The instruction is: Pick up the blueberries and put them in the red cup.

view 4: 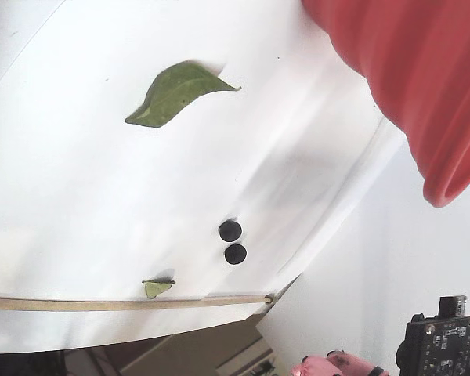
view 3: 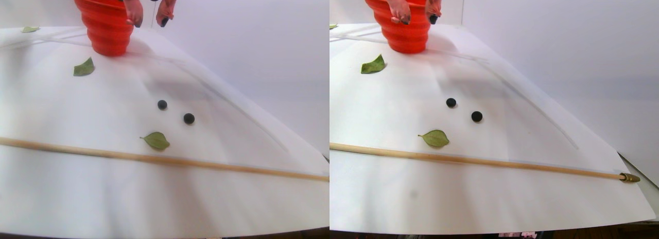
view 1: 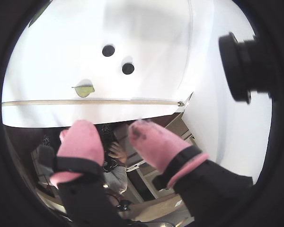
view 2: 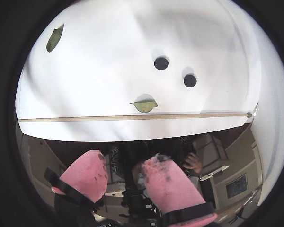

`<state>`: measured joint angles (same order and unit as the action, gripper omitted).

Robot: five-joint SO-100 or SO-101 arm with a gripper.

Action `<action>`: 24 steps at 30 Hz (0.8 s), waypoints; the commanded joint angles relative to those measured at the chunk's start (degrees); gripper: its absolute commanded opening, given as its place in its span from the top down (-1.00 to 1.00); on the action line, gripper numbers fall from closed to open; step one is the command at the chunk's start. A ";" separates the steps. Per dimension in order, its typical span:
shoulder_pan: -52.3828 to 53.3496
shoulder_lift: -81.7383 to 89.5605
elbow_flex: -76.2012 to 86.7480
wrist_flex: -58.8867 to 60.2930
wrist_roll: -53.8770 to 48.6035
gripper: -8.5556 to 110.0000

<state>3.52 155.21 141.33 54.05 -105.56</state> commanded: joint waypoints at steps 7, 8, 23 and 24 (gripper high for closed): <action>2.64 -3.43 1.49 -4.83 -2.02 0.61; 2.55 -4.66 1.49 -5.19 -2.02 0.61; 3.25 -19.78 0.00 -14.68 -7.38 0.58; 3.25 -20.48 -0.26 -15.29 -7.56 0.58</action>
<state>4.92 135.79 143.26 40.61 -112.06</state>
